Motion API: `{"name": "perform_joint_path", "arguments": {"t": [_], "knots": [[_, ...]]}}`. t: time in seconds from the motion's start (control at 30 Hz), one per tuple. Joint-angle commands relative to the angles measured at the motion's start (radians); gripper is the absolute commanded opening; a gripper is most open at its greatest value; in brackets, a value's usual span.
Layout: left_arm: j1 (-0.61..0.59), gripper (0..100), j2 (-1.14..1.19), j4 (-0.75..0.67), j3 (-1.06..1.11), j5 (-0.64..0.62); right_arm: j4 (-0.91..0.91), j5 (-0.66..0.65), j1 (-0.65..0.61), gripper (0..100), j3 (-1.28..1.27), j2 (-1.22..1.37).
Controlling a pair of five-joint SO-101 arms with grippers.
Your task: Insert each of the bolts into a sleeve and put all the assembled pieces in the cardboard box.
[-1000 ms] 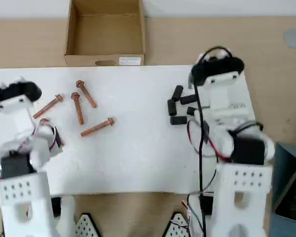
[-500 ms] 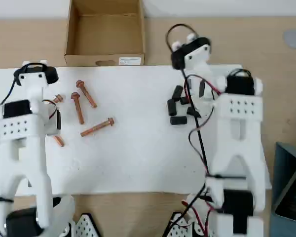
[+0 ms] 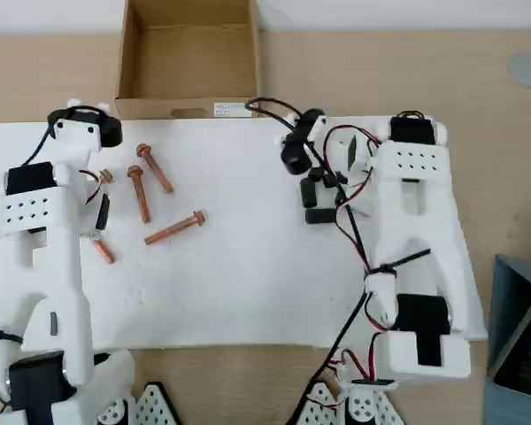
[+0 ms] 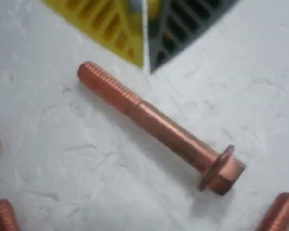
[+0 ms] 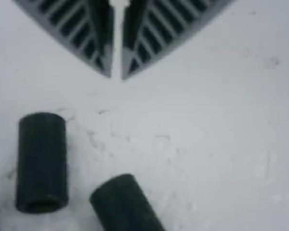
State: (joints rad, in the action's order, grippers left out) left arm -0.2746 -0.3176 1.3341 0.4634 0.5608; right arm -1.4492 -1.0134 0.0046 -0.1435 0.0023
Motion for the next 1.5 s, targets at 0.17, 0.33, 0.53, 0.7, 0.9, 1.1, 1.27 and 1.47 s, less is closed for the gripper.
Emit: {"name": "perform_joint_path", "arguments": {"t": [0.17,0.33,0.53,0.7,0.9,1.1,1.27,1.47], "knots": [[0.0,1,-0.002,0.04,-0.052,0.017,0.017,-0.063,0.008,9.1,0.016,0.065],[0.014,1,-0.002,0.084,-0.051,0.075,0.08,-0.087,0.008,9.1,0.024,0.125],[0.025,1,-0.002,0.083,-0.052,0.078,0.089,-0.086,0.012,9.4,0.157,0.259],[0.028,1,-0.002,0.083,-0.054,0.078,0.003,-0.086,0.012,13.7,0.297,0.358],[0.028,1,-0.002,0.083,-0.054,0.078,-0.063,-0.1,0.012,13.7,0.372,0.418],[0.028,1,-0.002,0.083,-0.054,0.078,-0.12,-0.129,0.038,13.7,0.38,0.421],[0.028,1,-0.002,0.083,-0.054,0.078,-0.121,-0.138,0.05,13.7,0.372,0.427],[0.028,1,-0.002,0.083,-0.054,0.078,-0.092,-0.138,0.044,13.6,0.369,0.458]]}}
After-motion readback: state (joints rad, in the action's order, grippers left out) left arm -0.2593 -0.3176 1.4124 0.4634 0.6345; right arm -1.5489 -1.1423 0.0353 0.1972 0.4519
